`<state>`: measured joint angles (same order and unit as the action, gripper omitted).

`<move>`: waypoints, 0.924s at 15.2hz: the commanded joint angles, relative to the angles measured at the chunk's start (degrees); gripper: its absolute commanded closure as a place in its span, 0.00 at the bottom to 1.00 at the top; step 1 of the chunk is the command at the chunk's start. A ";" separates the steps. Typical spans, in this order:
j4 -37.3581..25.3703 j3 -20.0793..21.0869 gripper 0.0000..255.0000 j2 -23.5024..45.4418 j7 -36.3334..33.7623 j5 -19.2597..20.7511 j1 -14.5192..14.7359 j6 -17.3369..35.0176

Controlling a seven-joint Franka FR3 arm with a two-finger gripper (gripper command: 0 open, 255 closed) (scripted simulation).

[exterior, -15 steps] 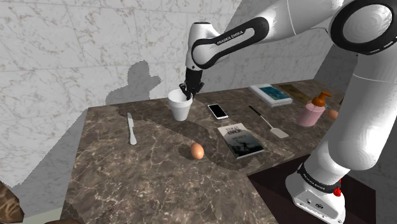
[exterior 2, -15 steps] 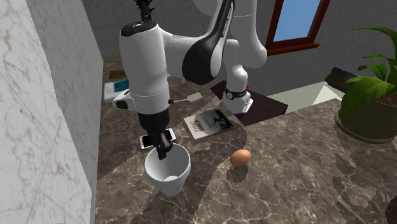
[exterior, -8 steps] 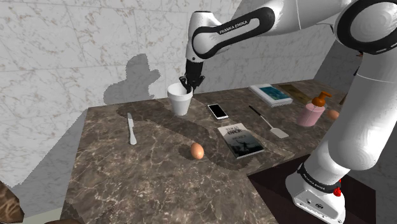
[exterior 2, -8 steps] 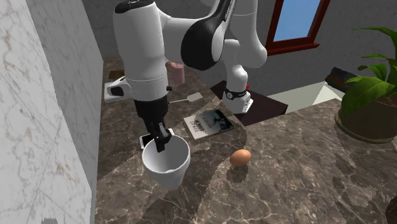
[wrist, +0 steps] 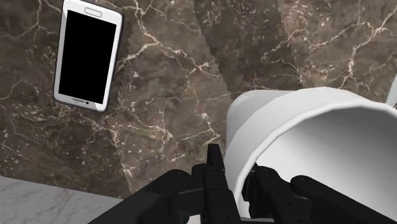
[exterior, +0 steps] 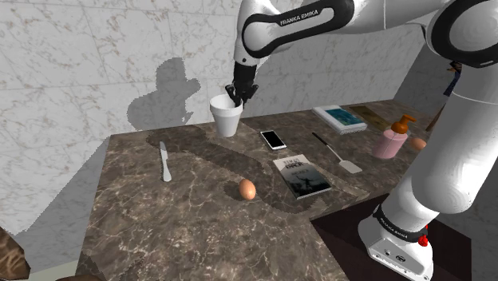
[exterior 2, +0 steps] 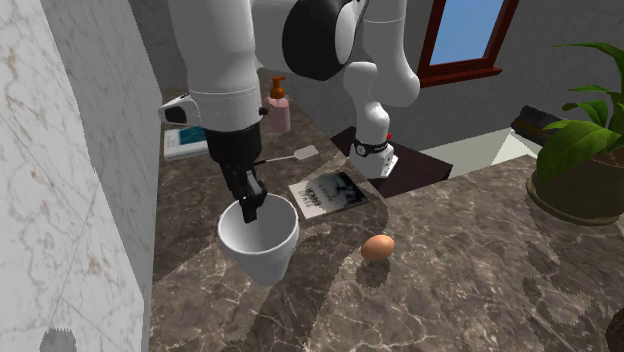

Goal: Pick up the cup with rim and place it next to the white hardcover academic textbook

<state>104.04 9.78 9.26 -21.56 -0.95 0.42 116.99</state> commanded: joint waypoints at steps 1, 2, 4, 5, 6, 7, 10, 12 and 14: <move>-1.30 -0.01 1.00 -0.30 0.04 -0.05 -0.04 -1.59; -1.88 0.00 1.00 -0.46 0.03 -0.07 -0.04 -2.32; -3.08 0.00 1.00 -0.73 0.01 -0.11 -0.05 -3.79; -3.71 0.01 1.00 -0.84 0.00 -0.12 -0.05 -4.53; -4.34 0.01 1.00 -0.95 -0.01 -0.13 -0.06 -5.27; -5.00 0.01 1.00 -1.04 -0.03 -0.14 -0.06 -6.01; -7.05 0.02 1.00 -1.24 -0.08 -0.16 -0.06 -8.26; -8.50 0.03 1.00 -1.31 -0.12 -0.16 -0.05 -9.78; -10.02 0.04 1.00 -1.33 -0.17 -0.15 -0.04 -11.31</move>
<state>94.84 9.81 7.93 -21.68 -1.12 0.36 106.49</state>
